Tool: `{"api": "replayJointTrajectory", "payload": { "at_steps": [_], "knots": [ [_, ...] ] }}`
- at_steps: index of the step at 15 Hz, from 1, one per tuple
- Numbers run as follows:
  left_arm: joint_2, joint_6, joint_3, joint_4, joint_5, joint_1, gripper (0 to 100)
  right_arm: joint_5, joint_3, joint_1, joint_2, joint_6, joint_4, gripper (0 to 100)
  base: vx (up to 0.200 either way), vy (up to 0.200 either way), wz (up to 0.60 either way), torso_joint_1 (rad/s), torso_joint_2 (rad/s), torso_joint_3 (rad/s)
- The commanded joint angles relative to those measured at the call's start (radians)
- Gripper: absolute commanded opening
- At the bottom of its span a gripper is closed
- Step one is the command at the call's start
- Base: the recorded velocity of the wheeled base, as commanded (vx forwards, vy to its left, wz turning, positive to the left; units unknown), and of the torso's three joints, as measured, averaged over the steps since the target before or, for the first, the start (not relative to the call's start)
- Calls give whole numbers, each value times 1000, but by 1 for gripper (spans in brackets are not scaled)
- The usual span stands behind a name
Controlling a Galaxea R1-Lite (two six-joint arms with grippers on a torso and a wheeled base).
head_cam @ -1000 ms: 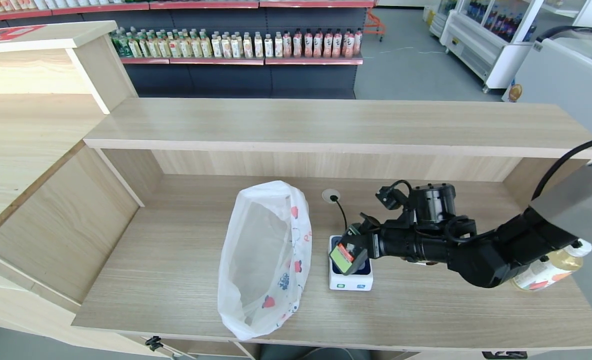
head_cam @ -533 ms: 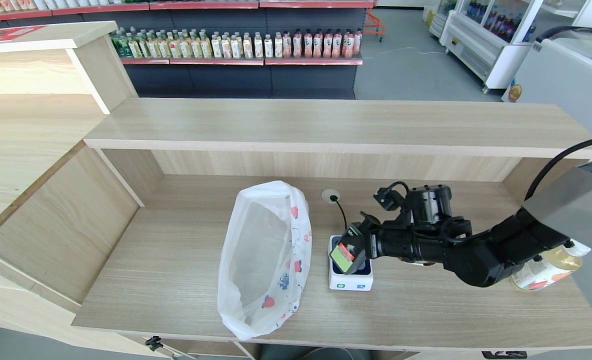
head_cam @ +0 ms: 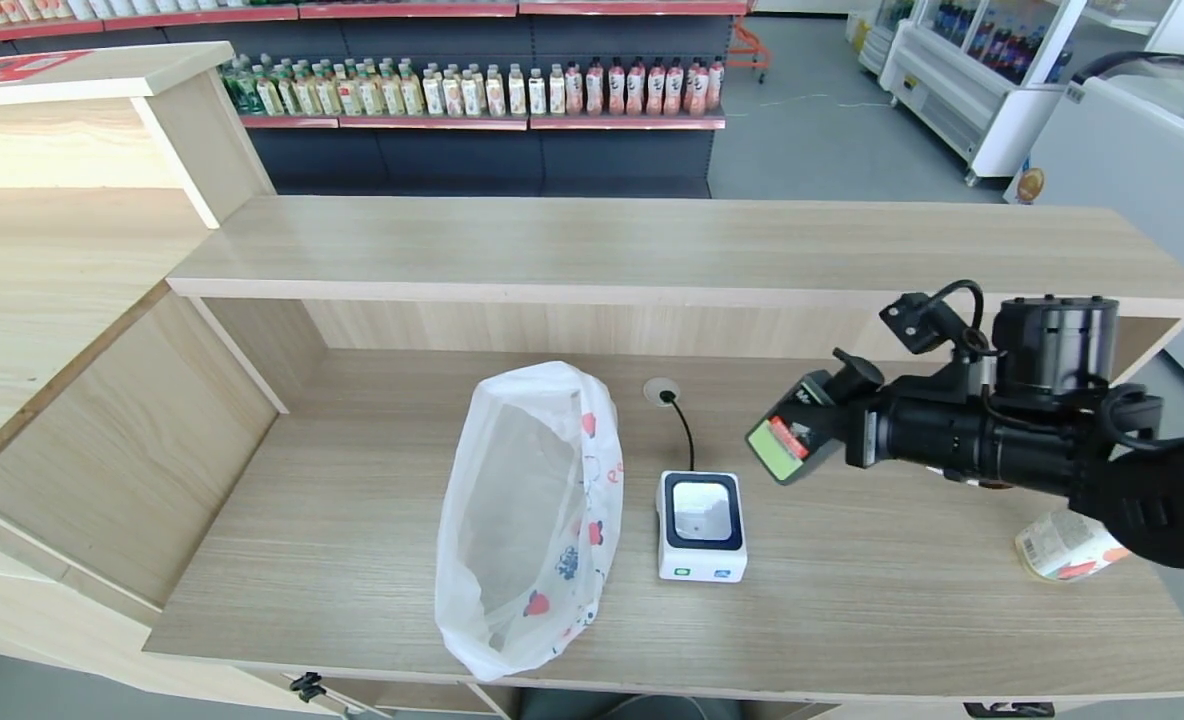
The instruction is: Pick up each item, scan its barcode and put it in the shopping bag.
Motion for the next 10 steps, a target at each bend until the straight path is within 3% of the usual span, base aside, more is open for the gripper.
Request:
{"api": "replayJointTrajectory", "payload": {
  "at_steps": [1,5,10],
  "knots": [
    [1,1,0,0,0,1,100,-3,116,-70,-113,-104,-24,0,0,0,0,0,0,0],
    [0,1,0,0,0,1,100,0,232,-75,-147,-173,-131,0,0,0,0,0,0,0],
    [0,1,0,0,0,1,100,4,235,-73,-160,-168,-130,0,-200,0,0,8,0,4]
  ]
}}
